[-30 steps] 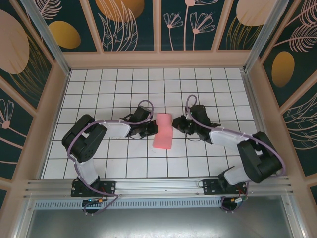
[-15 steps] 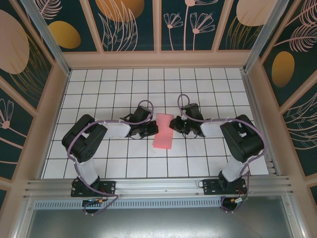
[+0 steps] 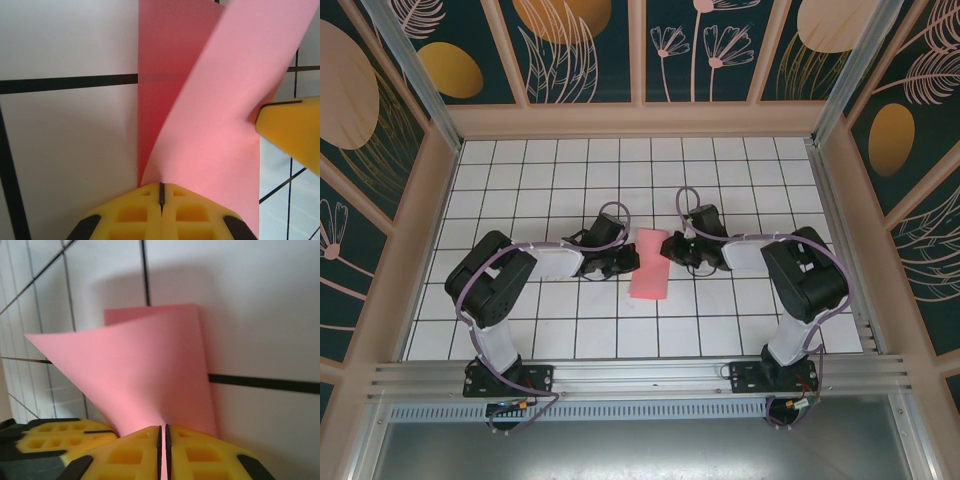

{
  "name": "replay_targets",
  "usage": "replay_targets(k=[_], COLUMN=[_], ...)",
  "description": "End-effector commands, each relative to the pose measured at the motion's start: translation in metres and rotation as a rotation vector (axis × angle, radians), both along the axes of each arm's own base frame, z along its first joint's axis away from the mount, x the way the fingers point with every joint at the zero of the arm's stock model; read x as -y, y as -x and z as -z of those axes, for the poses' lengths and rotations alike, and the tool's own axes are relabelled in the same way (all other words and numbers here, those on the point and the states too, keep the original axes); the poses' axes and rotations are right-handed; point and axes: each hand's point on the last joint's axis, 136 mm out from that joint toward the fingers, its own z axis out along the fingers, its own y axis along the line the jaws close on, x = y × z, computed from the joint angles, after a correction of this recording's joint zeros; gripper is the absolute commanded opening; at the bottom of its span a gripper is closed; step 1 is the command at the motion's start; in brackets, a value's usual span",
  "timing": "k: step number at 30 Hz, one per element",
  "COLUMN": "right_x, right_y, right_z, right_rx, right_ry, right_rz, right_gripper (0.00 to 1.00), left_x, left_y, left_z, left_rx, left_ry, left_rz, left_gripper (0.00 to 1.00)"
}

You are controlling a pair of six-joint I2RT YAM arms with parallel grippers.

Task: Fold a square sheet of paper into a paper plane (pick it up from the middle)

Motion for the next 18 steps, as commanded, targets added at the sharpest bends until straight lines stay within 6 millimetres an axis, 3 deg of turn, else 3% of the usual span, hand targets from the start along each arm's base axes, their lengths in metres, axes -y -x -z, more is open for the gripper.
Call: replay_targets(k=[1,8,15,18], right_x=[-0.009,0.0,0.007,0.005], right_y=[-0.014,-0.022,-0.009,-0.007], right_z=[-0.023,0.002,0.038,0.039], right_rx=[0.064,0.021,-0.061,-0.072], right_ry=[-0.053,-0.018,0.023,0.009], right_rz=[-0.03,0.002,0.011,0.005], right_gripper=[0.15,0.16,0.16,0.16], left_x=[-0.027,-0.026,-0.029,-0.03], left_y=[0.025,0.025,0.026,0.027], left_z=[0.038,0.038,0.038,0.039], left_rx=[-0.096,-0.095,-0.092,-0.092], left_ry=[-0.146,-0.14,-0.145,-0.148], left_rz=[-0.003,-0.003,-0.008,-0.007], left_gripper=[0.0,0.0,0.0,0.0])
